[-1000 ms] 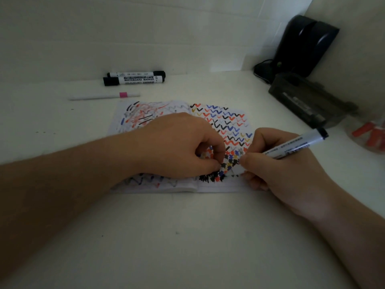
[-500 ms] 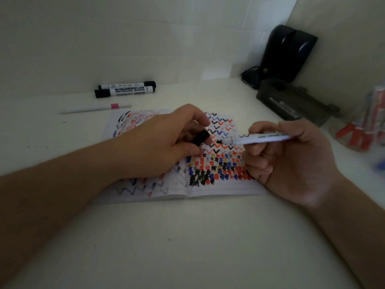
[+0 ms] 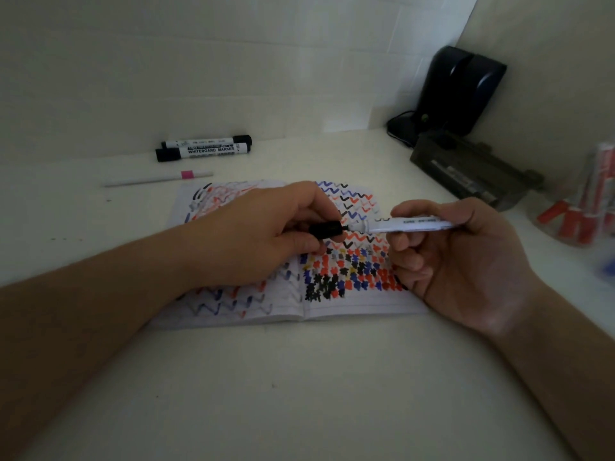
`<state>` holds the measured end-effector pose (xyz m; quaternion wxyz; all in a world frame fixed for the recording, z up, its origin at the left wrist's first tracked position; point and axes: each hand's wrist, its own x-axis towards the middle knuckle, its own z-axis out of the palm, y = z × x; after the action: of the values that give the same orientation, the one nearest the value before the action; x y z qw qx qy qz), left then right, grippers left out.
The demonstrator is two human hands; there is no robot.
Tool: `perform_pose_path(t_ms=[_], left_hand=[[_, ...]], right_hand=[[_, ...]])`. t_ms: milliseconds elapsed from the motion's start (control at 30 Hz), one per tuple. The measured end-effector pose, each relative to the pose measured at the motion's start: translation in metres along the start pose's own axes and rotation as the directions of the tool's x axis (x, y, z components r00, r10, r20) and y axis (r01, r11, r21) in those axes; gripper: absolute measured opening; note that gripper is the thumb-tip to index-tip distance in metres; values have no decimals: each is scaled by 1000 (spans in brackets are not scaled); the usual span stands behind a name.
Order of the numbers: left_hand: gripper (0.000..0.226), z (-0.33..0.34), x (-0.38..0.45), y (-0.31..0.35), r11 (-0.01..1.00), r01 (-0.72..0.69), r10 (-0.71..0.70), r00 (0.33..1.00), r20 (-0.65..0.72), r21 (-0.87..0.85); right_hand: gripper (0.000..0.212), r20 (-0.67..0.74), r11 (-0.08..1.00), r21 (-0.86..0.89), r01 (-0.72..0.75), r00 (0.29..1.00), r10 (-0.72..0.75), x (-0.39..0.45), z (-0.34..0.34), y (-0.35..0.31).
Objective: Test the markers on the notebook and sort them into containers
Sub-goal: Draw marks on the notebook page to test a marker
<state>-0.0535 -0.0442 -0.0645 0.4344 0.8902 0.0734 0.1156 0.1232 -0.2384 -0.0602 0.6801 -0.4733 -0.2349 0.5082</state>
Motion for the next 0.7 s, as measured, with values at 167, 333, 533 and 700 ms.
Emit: perform_pose_path(t_ms=[167,333,533,700], left_hand=[[35,-2,1,4,1000,-21,21,1000,18,4],[25,-14,0,0,933,2,17,999,51,-360],[21,-23,1,-12,917,39,4,994,106,-398],[24,-20,5,-11,921,17,18,996,87,-389]], right_hand=[[12,-22,996,-86,3,1000,-5,-2,8,2],[12,-34,976,-206,65,997,-73,-9,9,2],[20,-26,887,-432,163,981,-193,-15,11,5],[11,48,562,-772,299,908,-417,-20,14,8]])
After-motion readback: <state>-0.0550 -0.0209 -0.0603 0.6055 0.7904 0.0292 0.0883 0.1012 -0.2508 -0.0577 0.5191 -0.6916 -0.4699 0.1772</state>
